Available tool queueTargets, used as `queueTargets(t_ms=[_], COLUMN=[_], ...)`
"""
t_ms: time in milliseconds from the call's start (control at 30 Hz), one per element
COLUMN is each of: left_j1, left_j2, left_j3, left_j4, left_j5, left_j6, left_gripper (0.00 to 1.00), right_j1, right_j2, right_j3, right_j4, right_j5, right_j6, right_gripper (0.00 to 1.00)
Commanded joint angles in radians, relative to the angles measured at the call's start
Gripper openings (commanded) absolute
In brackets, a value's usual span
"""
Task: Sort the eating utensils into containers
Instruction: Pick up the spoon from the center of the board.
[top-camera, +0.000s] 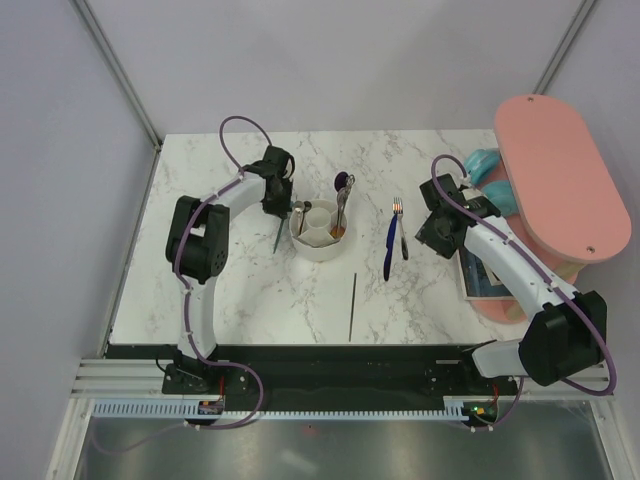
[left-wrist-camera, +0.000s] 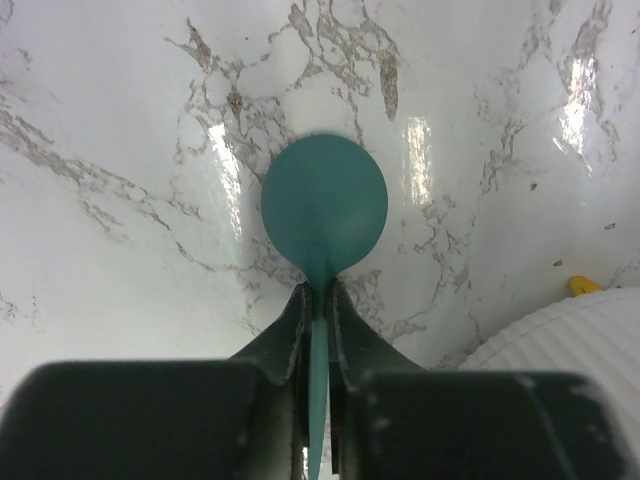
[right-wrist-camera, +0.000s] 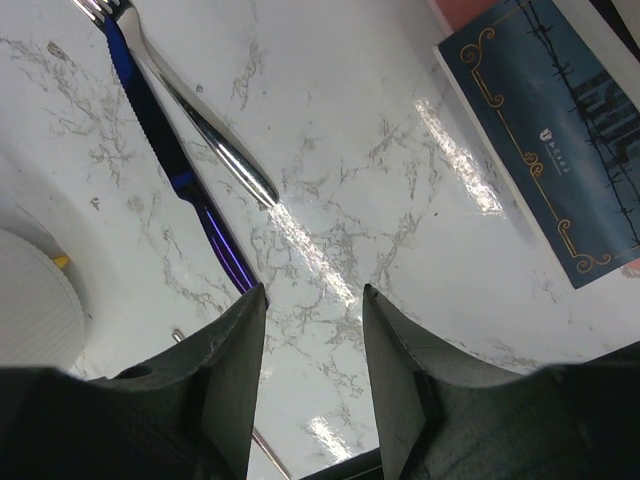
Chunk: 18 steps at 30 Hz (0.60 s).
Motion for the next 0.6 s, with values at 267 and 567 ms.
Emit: queueTargets(t_ms=[267, 567], left_j1=[-0.002, 0.026], left_j2=[-0.042, -0.309], left_j3=[-0.033, -0.124], left_j4=[-0.043, -0.061], left_j5=[0.038, -0.014], left_j6=[0.001, -0.107], left_gripper=[0.02, 0.02], right_j1=[-0.016, -0.016], right_j2=[0.016, 0.069], right_j3=[-0.007, -0.033], right_j4=[0.077, 0.139], right_j5=[-0.081, -0.113], right_j6=[-0.033, -0.050], right_gripper=[0.50, 0.49])
